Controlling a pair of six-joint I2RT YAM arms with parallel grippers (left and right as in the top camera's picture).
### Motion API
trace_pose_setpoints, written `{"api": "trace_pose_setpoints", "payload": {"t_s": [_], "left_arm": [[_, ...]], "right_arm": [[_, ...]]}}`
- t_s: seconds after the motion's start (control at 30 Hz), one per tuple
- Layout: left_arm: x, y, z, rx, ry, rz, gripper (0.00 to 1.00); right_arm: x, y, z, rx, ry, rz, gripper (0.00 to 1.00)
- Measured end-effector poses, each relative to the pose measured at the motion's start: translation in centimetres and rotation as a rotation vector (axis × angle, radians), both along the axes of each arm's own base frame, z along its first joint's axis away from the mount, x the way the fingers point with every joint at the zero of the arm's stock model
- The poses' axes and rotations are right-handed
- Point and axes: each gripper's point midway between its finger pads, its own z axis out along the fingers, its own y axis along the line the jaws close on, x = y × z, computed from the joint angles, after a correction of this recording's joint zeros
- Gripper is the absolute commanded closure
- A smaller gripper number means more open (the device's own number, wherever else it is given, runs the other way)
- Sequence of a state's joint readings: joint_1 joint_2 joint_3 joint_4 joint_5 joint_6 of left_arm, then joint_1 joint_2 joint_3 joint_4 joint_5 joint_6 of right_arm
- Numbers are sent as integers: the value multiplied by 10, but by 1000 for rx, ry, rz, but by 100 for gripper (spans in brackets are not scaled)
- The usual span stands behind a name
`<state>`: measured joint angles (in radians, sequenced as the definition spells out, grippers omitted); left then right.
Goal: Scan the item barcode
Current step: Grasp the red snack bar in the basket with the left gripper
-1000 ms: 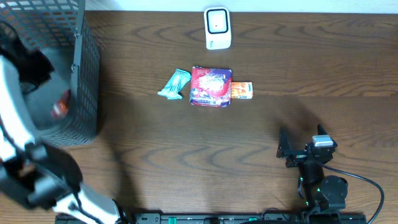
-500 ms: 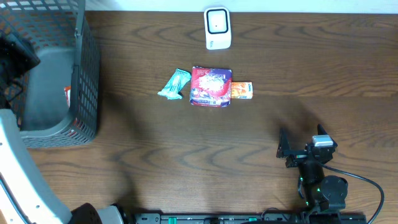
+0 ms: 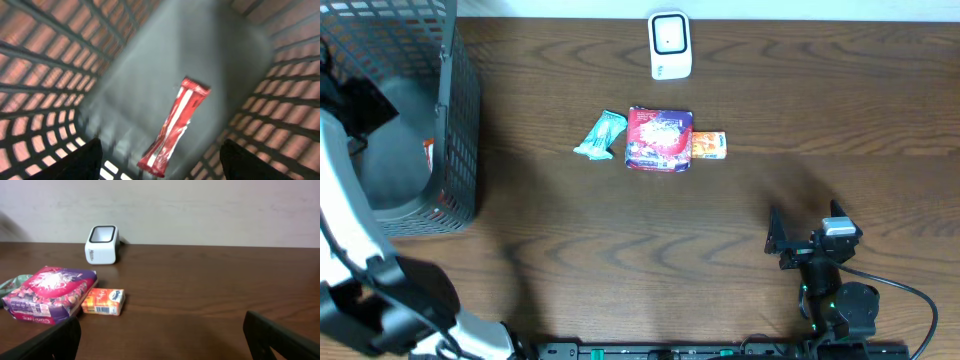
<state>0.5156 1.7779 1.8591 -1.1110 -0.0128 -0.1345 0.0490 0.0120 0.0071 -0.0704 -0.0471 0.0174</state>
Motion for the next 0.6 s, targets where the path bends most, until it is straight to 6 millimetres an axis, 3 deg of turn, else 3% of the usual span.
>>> {"api": "trace_pose_setpoints", "payload": {"t_s": [0.17,0.6], "left_arm": [[-8,-2,-52,-88,172,5,25],[-17,-14,-149,-267,435,-30,25]], "right_arm": [[0,0,0,0,0,0,1],[0,0,0,0,0,0,1]]}}
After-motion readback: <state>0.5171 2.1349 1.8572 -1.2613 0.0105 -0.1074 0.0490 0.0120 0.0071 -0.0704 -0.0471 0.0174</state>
